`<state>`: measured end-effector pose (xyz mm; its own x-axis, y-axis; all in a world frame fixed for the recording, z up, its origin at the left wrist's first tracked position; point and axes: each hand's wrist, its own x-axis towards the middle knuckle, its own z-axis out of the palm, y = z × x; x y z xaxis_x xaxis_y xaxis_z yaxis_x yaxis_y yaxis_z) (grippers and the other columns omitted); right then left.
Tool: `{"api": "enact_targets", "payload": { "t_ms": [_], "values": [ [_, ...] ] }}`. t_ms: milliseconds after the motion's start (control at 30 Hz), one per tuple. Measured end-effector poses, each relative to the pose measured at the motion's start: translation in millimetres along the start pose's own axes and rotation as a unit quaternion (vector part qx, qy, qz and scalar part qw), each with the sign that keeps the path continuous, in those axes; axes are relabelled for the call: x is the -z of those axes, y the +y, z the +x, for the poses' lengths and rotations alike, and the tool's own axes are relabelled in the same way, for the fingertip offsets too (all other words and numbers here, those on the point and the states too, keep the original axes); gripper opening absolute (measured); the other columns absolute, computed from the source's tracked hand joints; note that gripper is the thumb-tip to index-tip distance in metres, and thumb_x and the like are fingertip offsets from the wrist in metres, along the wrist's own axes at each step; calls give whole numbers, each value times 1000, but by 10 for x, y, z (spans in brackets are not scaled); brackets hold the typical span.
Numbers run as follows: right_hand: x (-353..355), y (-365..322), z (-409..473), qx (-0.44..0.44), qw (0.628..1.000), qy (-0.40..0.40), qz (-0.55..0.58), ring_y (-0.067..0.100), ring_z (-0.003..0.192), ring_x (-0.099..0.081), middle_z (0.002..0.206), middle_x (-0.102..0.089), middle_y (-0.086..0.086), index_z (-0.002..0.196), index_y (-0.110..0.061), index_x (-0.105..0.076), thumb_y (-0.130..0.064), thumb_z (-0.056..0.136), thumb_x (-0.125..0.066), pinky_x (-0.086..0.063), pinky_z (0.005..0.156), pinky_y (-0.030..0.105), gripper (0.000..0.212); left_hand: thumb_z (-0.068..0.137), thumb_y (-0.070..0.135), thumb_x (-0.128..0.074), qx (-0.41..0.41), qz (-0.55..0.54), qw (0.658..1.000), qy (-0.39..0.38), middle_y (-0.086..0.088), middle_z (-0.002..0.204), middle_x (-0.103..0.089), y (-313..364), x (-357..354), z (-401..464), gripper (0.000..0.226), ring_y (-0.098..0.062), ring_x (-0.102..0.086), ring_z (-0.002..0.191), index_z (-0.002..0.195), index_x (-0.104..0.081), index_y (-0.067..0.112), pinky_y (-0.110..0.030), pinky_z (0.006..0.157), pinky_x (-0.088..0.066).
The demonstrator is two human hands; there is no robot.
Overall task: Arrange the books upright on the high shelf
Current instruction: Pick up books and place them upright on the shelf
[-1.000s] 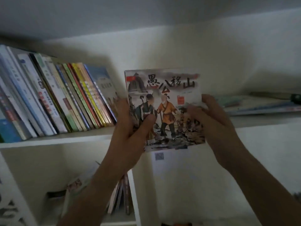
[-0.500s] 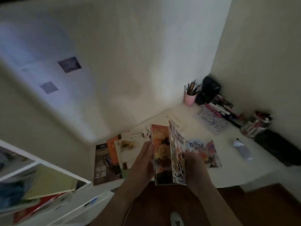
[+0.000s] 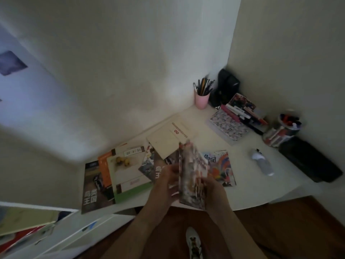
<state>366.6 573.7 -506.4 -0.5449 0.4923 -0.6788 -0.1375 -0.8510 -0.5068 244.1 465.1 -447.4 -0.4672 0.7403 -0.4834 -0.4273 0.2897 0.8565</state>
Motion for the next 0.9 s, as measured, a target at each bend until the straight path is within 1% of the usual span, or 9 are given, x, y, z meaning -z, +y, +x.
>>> {"api": "enact_targets", "payload": {
  "t_ms": [67, 167, 333, 433, 567, 667, 800, 833, 900],
  "values": [
    [200, -7, 162, 38, 986, 116, -112, 35, 99, -71, 114, -72, 13, 127, -12, -62, -17, 97, -61, -58, 89, 50, 30, 98, 66, -49, 25, 59, 997, 38, 1, 130, -69, -197, -4, 171, 48, -22, -66, 120, 128, -67, 33, -51, 105, -50],
    [483, -159, 380, 113, 928, 172, -311, 21, 85, -68, 107, -69, 7, 144, -16, -48, -23, 101, -59, -57, 78, 41, 45, 98, 45, -61, 36, 182, 980, 68, 10, 121, -67, -520, -134, 481, 22, -7, -64, 108, 118, -65, 35, -38, 101, -50],
    [748, -521, 882, 179, 767, 232, -570, 26, 87, -49, 120, -50, 17, 138, -4, -50, -27, 100, -60, -43, 82, 36, 45, 105, 29, -56, 24, 328, 940, 87, 5, 102, -61, -865, -477, 1108, 7, -15, -58, 94, 104, -62, 26, -21, 76, -45],
    [836, -553, 1166, 148, 703, 247, -650, 36, 105, -53, 122, -49, 18, 133, -5, -53, -34, 97, -63, -45, 89, 40, 48, 106, 30, -47, 12, 447, 887, 113, -3, 120, -51, -1000, -557, 1377, 22, -20, -50, 110, 119, -58, 16, -26, 84, -40],
    [940, -417, 1326, 84, 572, 272, -769, 33, 117, -44, 125, -44, 14, 126, -12, -48, -61, 87, -66, -48, 89, 39, 66, 105, 28, -47, 1, 568, 821, 49, -10, 137, -40, -1269, -491, 1545, 46, -25, -47, 124, 146, -38, 8, -29, 103, -39],
    [982, -415, 1393, 87, 568, 264, -774, 30, 117, -47, 127, -43, 12, 129, -15, -45, -67, 87, -62, -48, 89, 37, 68, 107, 32, -43, 26, 563, 826, -2, -10, 144, -34, -1281, -399, 1594, 58, -26, -42, 134, 156, -24, 8, -31, 110, -35],
    [860, -487, 1270, 108, 547, 286, -779, 31, 116, -49, 127, -47, 14, 132, -12, -45, -61, 89, -63, -49, 89, 37, 67, 108, 34, -44, 45, 511, 858, -23, -7, 144, -42, -1074, -267, 1440, 49, -26, -44, 134, 152, -33, 14, -35, 108, -40],
    [764, -487, 1220, 144, 574, 283, -755, 33, 116, -50, 129, -49, 16, 135, -10, -46, -52, 92, -65, -48, 91, 39, 63, 107, 35, -45, 33, 496, 868, 5, -5, 142, -45, -1029, -220, 1384, 47, -24, -48, 130, 150, -37, 17, -35, 107, -42],
    [480, -478, 1170, 213, 678, 236, -663, 32, 112, -56, 126, -57, 15, 140, -7, -49, -36, 97, -64, -47, 92, 39, 54, 107, 34, -46, -8, 457, 885, 86, -2, 130, -51, -926, -85, 1281, 36, -20, -55, 117, 141, -47, 21, -33, 97, -48]
  ]
}}
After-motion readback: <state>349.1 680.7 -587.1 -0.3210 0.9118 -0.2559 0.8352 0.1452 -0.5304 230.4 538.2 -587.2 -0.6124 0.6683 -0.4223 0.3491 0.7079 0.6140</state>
